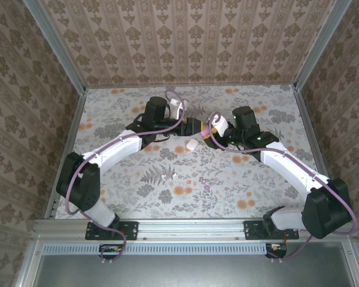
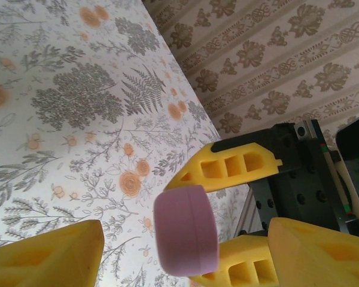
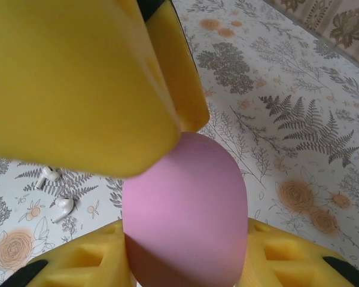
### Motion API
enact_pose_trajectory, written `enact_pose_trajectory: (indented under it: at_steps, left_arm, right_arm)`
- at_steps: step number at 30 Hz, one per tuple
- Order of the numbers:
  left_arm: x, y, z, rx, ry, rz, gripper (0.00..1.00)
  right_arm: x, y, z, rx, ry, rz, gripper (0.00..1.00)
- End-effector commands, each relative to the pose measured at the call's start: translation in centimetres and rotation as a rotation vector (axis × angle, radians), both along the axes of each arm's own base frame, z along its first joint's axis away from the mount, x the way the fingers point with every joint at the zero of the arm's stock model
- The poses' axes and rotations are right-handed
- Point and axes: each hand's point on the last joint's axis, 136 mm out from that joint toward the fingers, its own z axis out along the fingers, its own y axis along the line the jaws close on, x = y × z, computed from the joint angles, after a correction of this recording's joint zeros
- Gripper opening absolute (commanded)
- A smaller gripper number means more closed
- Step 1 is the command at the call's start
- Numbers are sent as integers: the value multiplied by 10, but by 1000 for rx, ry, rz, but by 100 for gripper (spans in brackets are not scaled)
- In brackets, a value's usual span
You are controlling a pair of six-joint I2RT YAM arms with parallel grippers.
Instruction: Insert wireless bluetooth earbuds into charging case
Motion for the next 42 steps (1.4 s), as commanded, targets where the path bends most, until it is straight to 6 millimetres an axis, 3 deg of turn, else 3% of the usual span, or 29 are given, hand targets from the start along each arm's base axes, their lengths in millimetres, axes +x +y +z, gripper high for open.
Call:
enact_pose_trajectory:
  at_steps: [1,10,19,23,25,30,35,37,42]
  left_arm:
    - [-5,-9,4,-12,14,-42,71]
    - [-7,-16,0,-19,28,-53,53]
    - [-2,-14,5,-41,47,-14,21]
    - [4,-7,26,-90,44,25,18]
    - [7,0,42,-141,39,52,18]
    - [13,16,72,-245,81,108,16]
    - [9,22,95,-295,129,122,14]
    - [5,23,99,-306,154,117,14]
    - [2,26,104,-331,205,131,14]
  right_arm:
    - [-2,4,12,29,-44,11,38]
    - [-1,5,15,32,-59,-4,39]
    - [-1,3,19,32,-84,-23,44]
    - [-6,-2,34,91,-123,-53,61]
    - [-4,-13,50,203,-166,-108,69]
    - [-7,-44,90,510,-229,-100,72]
    - [-21,-29,81,390,-165,85,67]
    - [-18,-27,86,384,-165,79,66]
    - [-18,-8,97,299,-383,115,68]
